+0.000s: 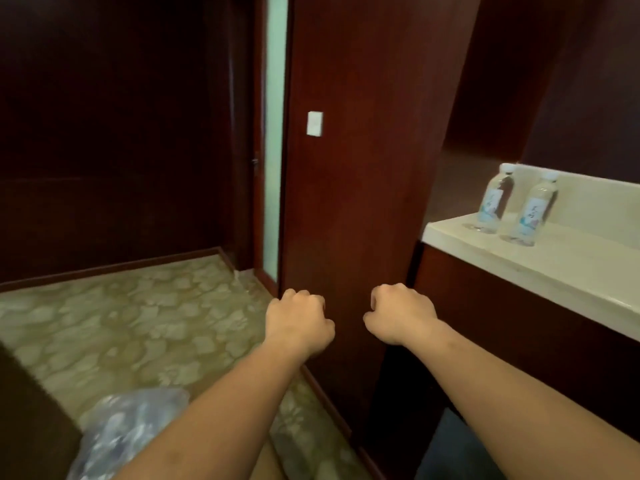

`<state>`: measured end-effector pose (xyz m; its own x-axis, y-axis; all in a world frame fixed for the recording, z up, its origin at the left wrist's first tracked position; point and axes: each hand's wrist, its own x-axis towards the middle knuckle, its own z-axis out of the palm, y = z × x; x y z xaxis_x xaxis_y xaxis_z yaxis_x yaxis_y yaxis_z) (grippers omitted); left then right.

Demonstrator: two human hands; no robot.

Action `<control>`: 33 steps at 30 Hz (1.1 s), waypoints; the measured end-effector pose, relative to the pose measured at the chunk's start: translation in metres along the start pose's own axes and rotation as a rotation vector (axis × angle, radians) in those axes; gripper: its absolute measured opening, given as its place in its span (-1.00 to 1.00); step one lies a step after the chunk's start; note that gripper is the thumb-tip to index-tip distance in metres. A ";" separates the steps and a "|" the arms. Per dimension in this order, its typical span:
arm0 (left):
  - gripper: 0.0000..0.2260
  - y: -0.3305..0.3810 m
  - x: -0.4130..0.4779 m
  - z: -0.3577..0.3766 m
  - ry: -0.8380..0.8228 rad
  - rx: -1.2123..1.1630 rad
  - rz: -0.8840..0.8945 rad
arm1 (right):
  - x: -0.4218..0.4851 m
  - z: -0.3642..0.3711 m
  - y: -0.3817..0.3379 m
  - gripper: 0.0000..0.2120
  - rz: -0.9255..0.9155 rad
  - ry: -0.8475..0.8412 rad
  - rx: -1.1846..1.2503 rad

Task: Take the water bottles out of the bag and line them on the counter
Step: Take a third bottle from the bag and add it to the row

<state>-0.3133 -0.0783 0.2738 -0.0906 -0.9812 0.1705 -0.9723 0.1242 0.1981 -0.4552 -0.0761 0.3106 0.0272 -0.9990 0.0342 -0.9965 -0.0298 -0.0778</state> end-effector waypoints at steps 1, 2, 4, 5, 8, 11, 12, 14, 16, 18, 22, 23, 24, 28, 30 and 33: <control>-0.69 -0.014 -0.007 0.003 -0.010 -0.002 -0.031 | 0.000 0.008 -0.014 -0.76 -0.027 -0.021 0.002; -0.69 -0.029 -0.014 0.006 -0.021 -0.004 -0.063 | 0.000 0.017 -0.027 -0.77 -0.052 -0.044 0.005; -0.66 -0.059 -0.026 0.015 -0.059 -0.003 -0.120 | 0.000 0.037 -0.055 -0.78 -0.096 -0.092 0.009; -0.65 -0.073 -0.032 0.020 -0.081 -0.005 -0.142 | 0.001 0.048 -0.069 -0.77 -0.115 -0.112 0.010; -0.64 -0.119 -0.049 0.043 -0.152 -0.040 -0.211 | 0.000 0.090 -0.111 -0.72 -0.164 -0.184 0.009; -0.62 -0.167 -0.069 0.075 -0.260 -0.063 -0.285 | -0.004 0.140 -0.153 -0.71 -0.199 -0.285 0.010; -0.62 -0.183 -0.077 0.087 -0.296 -0.053 -0.297 | -0.006 0.158 -0.167 -0.70 -0.203 -0.314 0.017; -0.61 -0.215 -0.090 0.110 -0.365 -0.013 -0.302 | -0.010 0.190 -0.192 -0.70 -0.210 -0.371 0.035; -0.60 -0.243 -0.101 0.131 -0.428 0.020 -0.307 | -0.015 0.221 -0.213 -0.72 -0.214 -0.435 0.061; -0.59 -0.267 -0.110 0.153 -0.472 0.012 -0.334 | -0.020 0.252 -0.229 -0.73 -0.209 -0.490 0.078; -0.60 -0.302 -0.134 0.195 -0.542 -0.113 -0.444 | -0.024 0.307 -0.250 -0.77 -0.152 -0.559 0.106; -0.60 -0.308 -0.141 0.205 -0.554 -0.135 -0.463 | -0.025 0.320 -0.255 -0.74 -0.139 -0.575 0.111; -0.61 -0.316 -0.148 0.215 -0.561 -0.160 -0.483 | -0.026 0.333 -0.261 -0.73 -0.137 -0.589 0.116; -0.62 -0.349 -0.166 0.257 -0.537 -0.293 -0.553 | -0.031 0.386 -0.285 -0.75 -0.196 -0.602 0.166; -0.58 -0.365 -0.171 0.277 -0.516 -0.324 -0.549 | -0.035 0.412 -0.294 -0.75 -0.223 -0.606 0.196; -0.43 -0.384 -0.171 0.300 -0.501 -0.229 -0.499 | -0.039 0.450 -0.303 -0.73 -0.260 -0.587 0.262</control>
<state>0.0105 -0.0027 -0.1214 0.2095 -0.8723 -0.4418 -0.8594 -0.3798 0.3424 -0.1185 -0.0421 -0.1157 0.3746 -0.8080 -0.4548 -0.9020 -0.2040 -0.3806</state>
